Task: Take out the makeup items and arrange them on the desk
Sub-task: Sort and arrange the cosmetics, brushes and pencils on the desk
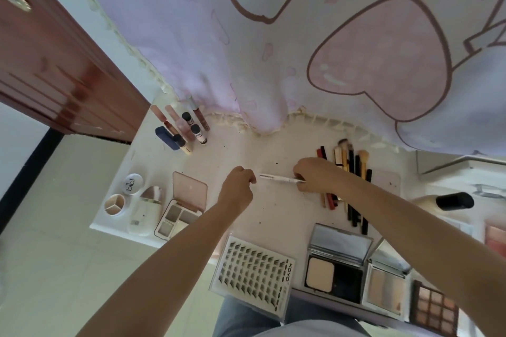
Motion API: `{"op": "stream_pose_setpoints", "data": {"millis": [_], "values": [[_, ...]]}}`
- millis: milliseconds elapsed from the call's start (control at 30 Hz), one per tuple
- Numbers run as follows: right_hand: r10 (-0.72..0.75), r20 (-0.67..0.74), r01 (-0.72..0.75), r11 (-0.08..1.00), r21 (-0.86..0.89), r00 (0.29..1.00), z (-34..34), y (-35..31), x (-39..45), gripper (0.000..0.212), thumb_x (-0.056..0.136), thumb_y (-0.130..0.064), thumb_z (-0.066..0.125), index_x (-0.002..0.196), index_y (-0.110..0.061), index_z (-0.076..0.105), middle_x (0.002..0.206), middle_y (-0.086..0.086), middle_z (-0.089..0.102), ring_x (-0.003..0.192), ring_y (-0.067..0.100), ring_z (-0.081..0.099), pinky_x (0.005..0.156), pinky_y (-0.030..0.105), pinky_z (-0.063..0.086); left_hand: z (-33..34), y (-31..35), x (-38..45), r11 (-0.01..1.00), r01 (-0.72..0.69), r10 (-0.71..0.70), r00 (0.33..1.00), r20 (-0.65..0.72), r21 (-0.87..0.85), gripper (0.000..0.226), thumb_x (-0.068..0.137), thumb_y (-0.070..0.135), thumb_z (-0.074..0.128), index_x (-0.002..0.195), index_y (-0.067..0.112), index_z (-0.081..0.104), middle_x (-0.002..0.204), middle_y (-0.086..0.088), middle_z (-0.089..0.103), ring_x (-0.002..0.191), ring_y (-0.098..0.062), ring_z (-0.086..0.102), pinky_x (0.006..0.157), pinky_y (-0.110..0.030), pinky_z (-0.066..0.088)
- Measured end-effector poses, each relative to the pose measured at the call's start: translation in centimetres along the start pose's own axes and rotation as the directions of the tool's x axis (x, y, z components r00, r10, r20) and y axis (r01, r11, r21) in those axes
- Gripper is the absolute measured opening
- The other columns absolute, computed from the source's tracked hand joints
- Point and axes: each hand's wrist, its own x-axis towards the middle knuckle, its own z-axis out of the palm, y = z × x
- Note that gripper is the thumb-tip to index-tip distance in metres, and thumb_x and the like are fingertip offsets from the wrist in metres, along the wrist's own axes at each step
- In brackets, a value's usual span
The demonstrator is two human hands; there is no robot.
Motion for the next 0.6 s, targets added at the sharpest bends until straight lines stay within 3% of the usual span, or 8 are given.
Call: {"op": "stream_pose_setpoints", "data": {"millis": [133, 267, 400, 500, 600], "values": [[0.085, -0.225, -0.033, 0.973, 0.229, 0.971, -1.0, 0.9, -1.8, 0.016, 0.089, -0.016, 0.047, 0.095, -0.006, 0.058, 0.075, -0.004, 0.044, 0.066, 0.014, 0.044, 0.052, 0.021, 0.03, 0.1, 0.4, 1.3, 0.998, 0.054, -0.055, 0.998, -0.026, -0.045, 0.035, 0.08, -0.015, 0.037, 0.101, -0.001, 0.062, 0.093, -0.006, 0.044, 0.101, -0.029, 0.053, 0.077, -0.023, 0.037], [0.14, -0.301, 0.012, 0.892, 0.452, 0.943, -1.2, 1.3, -3.8, 0.01, 0.091, -0.013, 0.047, 0.092, -0.013, 0.057, 0.064, -0.011, 0.043, 0.052, 0.006, 0.04, 0.048, 0.017, 0.033, 0.2, 1.1, 1.8, 0.999, 0.033, -0.034, 0.999, -0.023, -0.032, 0.038, 0.083, -0.011, 0.037, 0.112, 0.004, 0.058, 0.117, -0.014, 0.052, 0.111, -0.027, 0.049, 0.086, -0.025, 0.038], [0.207, -0.295, 0.055, 0.727, 0.684, 0.933, -2.1, 0.8, -5.1, 0.016, 0.092, -0.01, 0.046, 0.084, -0.022, 0.052, 0.059, -0.007, 0.047, 0.043, -0.002, 0.046, 0.042, 0.008, 0.034, -1.0, 2.7, 0.3, 0.965, -0.258, 0.248, 0.956, -0.16, -0.049, 0.032, 0.091, 0.004, 0.042, 0.122, 0.001, 0.052, 0.123, -0.015, 0.055, 0.118, -0.029, 0.045, 0.095, -0.02, 0.025], [0.253, -0.313, 0.11, 0.591, 0.799, 0.915, -3.5, -0.2, -5.4, 0.024, 0.094, -0.008, 0.042, 0.078, -0.023, 0.051, 0.053, -0.004, 0.046, 0.039, -0.001, 0.044, 0.043, 0.01, 0.036, -2.3, 4.6, -0.9, 0.915, -0.393, 0.379, 0.914, -0.147, -0.087, 0.036, 0.095, 0.022, 0.04, 0.123, 0.002, 0.048, 0.113, -0.015, 0.057, 0.101, -0.028, 0.053, 0.079, -0.02, 0.033], [0.417, -0.328, 0.15, 0.403, 0.903, 0.848, -5.0, -1.6, -5.1, 0.03, 0.093, -0.005, 0.037, 0.067, -0.017, 0.047, 0.045, -0.005, 0.036, 0.034, 0.003, 0.032, 0.04, 0.021, 0.029, -3.5, 6.0, -1.3, 0.885, -0.462, 0.465, 0.876, -0.126, 0.048, 0.031, 0.097, 0.024, 0.035, 0.114, 0.003, 0.049, 0.101, -0.015, 0.056, 0.089, -0.03, 0.052, 0.068, -0.027, 0.03]]}}
